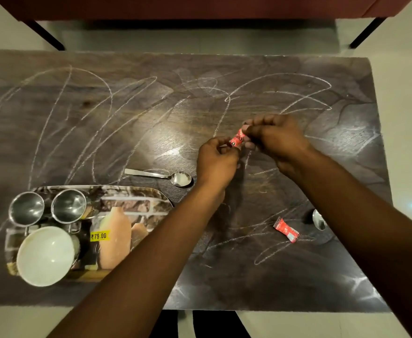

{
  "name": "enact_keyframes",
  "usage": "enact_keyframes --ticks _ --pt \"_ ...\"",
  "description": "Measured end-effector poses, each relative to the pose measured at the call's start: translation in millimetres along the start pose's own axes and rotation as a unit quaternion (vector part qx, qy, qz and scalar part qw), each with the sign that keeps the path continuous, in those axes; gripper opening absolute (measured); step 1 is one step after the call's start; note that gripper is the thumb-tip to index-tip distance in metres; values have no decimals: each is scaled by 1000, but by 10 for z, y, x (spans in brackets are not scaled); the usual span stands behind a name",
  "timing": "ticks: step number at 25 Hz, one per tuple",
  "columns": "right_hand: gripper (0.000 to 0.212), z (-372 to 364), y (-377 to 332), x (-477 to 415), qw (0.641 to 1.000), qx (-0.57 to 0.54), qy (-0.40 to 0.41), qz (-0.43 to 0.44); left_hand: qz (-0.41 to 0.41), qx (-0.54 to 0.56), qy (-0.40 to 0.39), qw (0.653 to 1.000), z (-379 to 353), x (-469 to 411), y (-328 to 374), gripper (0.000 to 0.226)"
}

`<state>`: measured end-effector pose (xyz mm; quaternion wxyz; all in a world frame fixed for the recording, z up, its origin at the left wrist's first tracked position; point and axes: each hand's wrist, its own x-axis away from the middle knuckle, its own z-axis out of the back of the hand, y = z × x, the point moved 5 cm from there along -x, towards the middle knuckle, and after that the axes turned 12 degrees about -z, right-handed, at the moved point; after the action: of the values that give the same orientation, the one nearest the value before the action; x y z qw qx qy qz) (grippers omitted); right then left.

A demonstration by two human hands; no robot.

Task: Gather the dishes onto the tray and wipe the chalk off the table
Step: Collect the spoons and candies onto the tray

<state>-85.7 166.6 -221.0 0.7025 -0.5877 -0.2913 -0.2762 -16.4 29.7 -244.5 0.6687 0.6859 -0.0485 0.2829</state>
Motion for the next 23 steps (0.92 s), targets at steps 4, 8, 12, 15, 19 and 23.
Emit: enact_keyframes --ticks 4,8,12,15,19,23 --pt "9 -309 274 378 984 -159 -51 -61 6 91 10 996 543 4 234 24" --pt "8 -872 628 788 984 -132 -84 -87 -23 -6 -73 997 1233 -27 512 19" --pt "6 -1642 1048 1235 972 -143 -117 -144 -28 -214 -251 944 1916 -91 655 22" --pt "13 -2181 1317 1509 961 -179 -114 -179 -62 -378 -343 857 2245 -149 660 21" --pt "18 -2509 1515 1592 962 -182 -62 -195 -141 -529 -409 730 2277 -187 534 22" --pt "12 -2546 1627 1529 964 -167 -32 -202 -189 -585 -426 663 2217 -210 382 25"
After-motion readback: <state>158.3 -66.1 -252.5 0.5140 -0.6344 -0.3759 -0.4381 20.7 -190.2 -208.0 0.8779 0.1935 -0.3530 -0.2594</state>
